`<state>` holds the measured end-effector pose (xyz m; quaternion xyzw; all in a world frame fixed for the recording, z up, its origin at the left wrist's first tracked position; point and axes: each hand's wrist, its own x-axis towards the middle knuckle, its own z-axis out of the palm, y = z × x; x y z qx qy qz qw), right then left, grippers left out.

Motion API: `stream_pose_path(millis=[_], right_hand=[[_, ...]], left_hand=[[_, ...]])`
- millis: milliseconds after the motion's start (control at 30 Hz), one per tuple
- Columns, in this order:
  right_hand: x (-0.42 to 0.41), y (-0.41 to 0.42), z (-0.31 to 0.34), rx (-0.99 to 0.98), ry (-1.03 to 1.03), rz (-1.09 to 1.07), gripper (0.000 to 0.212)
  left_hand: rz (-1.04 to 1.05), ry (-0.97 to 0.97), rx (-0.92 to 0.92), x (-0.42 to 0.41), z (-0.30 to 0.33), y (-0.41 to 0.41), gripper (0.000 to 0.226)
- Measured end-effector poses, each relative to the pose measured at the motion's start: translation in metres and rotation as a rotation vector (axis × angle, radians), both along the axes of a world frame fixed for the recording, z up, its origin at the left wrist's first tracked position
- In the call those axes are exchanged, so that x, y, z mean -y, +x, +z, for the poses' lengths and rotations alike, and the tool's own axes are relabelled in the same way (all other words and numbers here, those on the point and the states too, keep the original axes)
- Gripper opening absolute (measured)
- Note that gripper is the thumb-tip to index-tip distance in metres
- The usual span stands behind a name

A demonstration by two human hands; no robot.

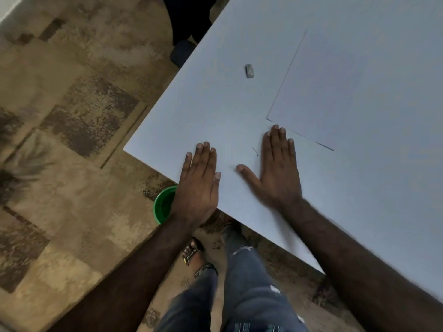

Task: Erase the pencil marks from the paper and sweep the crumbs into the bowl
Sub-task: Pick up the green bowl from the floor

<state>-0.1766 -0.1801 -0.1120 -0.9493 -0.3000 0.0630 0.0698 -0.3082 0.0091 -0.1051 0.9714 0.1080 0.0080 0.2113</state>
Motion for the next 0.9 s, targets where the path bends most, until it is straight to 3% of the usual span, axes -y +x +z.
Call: stream_pose_path(millis=[500, 667, 900], right_hand=[[-0.01, -0.003, 0.005, -0.019, 0.069, 0.172, 0.109], [-0.011, 0.006, 0.01, -0.013, 0.077, 0.014, 0.11], [-0.008, -0.007, 0.009, -0.03, 0.088, 0.208, 0.108]], left_hand=[[-0.068, -0.039, -0.008, 0.013, 0.002, -0.025, 0.064], [-0.074, -0.066, 0.002, 0.012, 0.003, -0.032, 0.065], [-0.072, -0.093, 0.019, 0.008, 0.005, -0.034, 0.064]])
